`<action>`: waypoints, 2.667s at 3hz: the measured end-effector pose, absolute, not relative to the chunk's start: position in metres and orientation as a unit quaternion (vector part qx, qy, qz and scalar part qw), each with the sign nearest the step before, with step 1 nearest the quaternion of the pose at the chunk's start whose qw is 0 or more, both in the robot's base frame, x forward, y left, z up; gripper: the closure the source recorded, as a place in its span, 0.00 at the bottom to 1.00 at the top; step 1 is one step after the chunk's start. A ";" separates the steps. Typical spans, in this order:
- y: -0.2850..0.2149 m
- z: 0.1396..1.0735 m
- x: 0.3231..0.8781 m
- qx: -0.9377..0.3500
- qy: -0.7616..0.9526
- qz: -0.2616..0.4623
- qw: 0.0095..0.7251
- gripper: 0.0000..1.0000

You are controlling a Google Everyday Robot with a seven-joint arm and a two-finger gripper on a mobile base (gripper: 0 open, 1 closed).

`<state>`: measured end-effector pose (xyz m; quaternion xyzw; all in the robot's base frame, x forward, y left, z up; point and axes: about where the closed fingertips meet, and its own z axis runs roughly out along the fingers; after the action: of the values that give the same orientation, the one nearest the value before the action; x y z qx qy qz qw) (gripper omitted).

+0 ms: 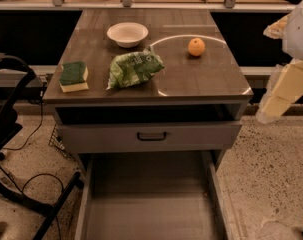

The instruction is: Place orange into middle drawer

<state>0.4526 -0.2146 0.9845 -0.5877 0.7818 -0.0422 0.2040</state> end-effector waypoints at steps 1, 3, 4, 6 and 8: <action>-0.226 0.974 0.498 -0.527 0.800 -0.008 0.286 0.00; -0.239 0.953 0.633 -0.381 0.775 0.099 0.495 0.00; -0.238 0.964 0.690 -0.331 0.751 0.097 0.563 0.00; -0.235 0.969 0.717 -0.311 0.740 0.077 0.592 0.00; -0.178 0.926 0.785 -0.307 0.714 0.137 0.614 0.00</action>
Offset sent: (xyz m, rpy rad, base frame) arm 0.2315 -0.0671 0.0213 0.7595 -0.6197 -0.3275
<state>0.7846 -0.1783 0.9258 -0.3072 0.7145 0.1371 0.6135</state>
